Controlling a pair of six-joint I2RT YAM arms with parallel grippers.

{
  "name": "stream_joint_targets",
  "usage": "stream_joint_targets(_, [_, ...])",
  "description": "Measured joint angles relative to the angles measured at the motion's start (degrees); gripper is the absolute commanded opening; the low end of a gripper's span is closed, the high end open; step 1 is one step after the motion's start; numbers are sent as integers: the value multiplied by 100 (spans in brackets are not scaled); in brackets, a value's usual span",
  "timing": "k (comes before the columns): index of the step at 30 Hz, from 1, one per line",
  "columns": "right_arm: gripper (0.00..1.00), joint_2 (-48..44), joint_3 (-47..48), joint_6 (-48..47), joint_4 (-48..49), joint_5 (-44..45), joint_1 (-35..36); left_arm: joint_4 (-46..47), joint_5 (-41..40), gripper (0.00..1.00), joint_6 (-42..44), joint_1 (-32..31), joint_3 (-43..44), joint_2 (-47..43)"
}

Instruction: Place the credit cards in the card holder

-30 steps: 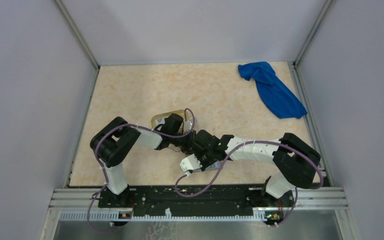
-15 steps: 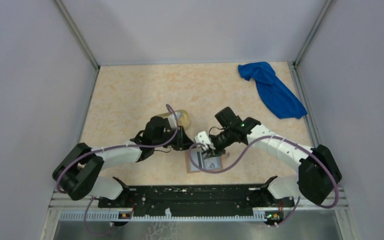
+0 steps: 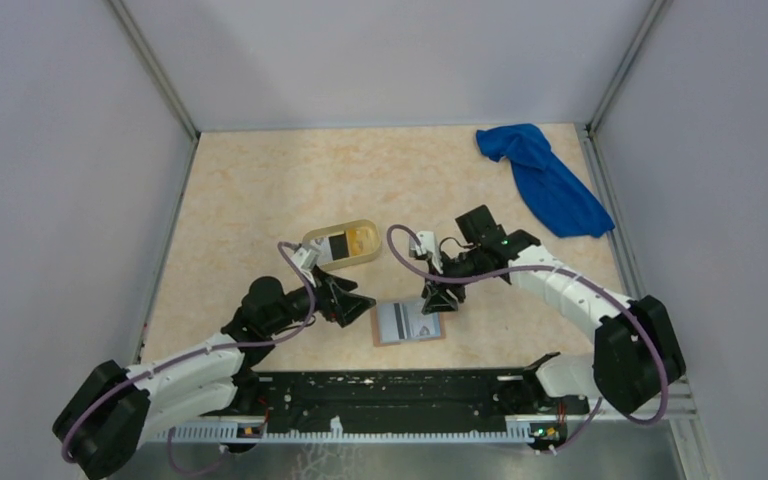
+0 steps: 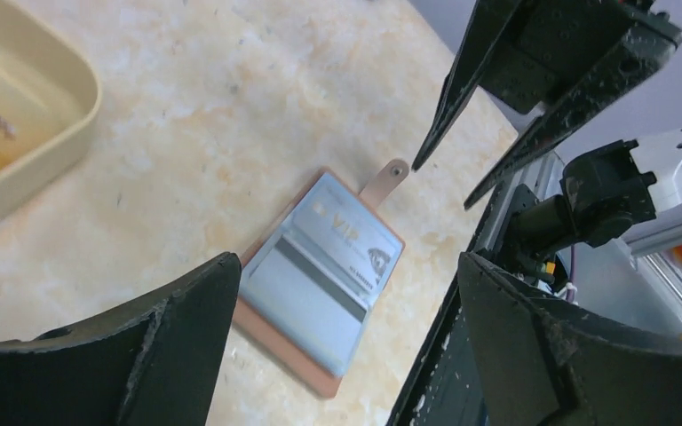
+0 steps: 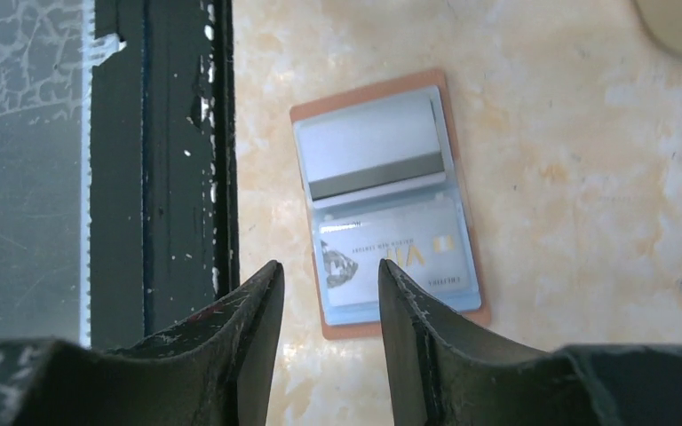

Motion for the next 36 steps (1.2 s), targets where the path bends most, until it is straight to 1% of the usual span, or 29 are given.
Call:
stream_joint_targets(3, [44,184,-87,247,-26,111,-210,214,-192,99,-205,0,-339,9])
stream_joint_targets(6, [43,466,-87,398,-37,173,-269,275,-382,97,-407,0,-431,192])
stream_joint_targets(9, [43,737,-90,566,-59,227,-284,199,-481,90,-562,0,-396,463])
stream_joint_targets(13, [43,1071,-83,789,-68,297,-286,-271,-511,74,-743,0,-127,789])
stream_joint_targets(17, [42,1523,-46,1056,-76,452,-289,-715,-511,57,-881,0,140,977])
stream_joint_targets(19, [41,1746,-9,1211,-90,557,-295,-896,-518,49,-981,0,188,1064])
stream_joint_targets(20, [41,1823,4,1255,-81,592,-299,-984,-518,48,-1016,0,195,1110])
stream_joint_targets(27, [42,1987,70,1617,-55,811,-380,-1429,-439,45,-1147,0,339,1482])
stream_joint_targets(36, [44,2190,192,1790,-70,750,-448,-1534,-76,44,-1115,-46,634,2017])
